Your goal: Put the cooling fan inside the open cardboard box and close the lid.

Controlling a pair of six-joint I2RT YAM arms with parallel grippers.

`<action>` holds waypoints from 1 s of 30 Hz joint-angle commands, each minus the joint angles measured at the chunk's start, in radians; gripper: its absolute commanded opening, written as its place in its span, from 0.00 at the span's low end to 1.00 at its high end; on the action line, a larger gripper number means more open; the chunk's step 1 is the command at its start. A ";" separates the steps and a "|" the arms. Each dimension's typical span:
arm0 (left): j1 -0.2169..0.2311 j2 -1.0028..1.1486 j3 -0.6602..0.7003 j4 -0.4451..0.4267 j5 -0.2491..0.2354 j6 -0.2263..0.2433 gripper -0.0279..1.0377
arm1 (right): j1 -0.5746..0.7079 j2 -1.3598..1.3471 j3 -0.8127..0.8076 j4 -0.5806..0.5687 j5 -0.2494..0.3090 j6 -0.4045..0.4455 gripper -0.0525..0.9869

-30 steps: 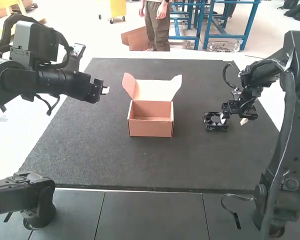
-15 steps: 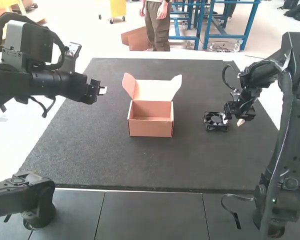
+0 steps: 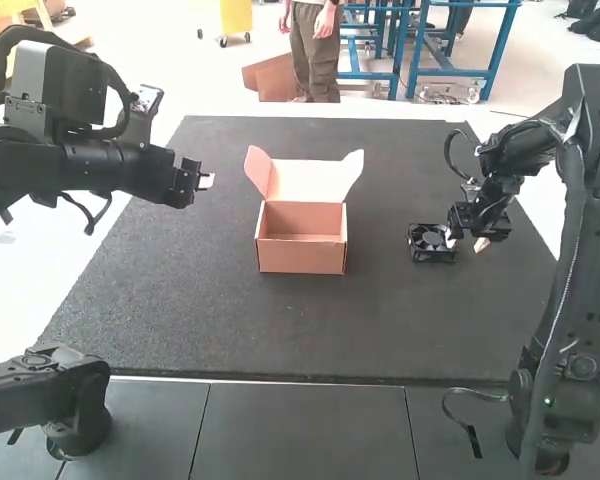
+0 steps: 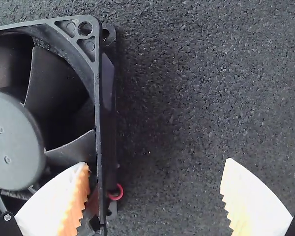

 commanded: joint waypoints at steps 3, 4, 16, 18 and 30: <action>-0.002 -0.049 -0.001 -0.036 -0.014 -0.008 0.94 | 0.065 0.170 -0.043 0.063 -0.032 0.030 0.07; -0.004 -0.049 -0.001 -0.033 -0.014 -0.008 0.94 | 0.062 0.169 -0.041 0.068 -0.034 0.036 0.07; -0.002 -0.051 -0.034 0.022 -0.016 -0.008 0.94 | 0.054 0.090 0.103 -0.038 -0.094 0.064 0.48; -0.004 -0.049 -0.041 0.037 -0.016 -0.008 0.94 | 0.051 0.080 0.137 -0.098 -0.094 0.064 0.60; -0.002 -0.051 -0.034 0.070 -0.016 -0.008 0.94 | 0.004 -0.015 0.100 -0.198 -0.092 0.071 0.51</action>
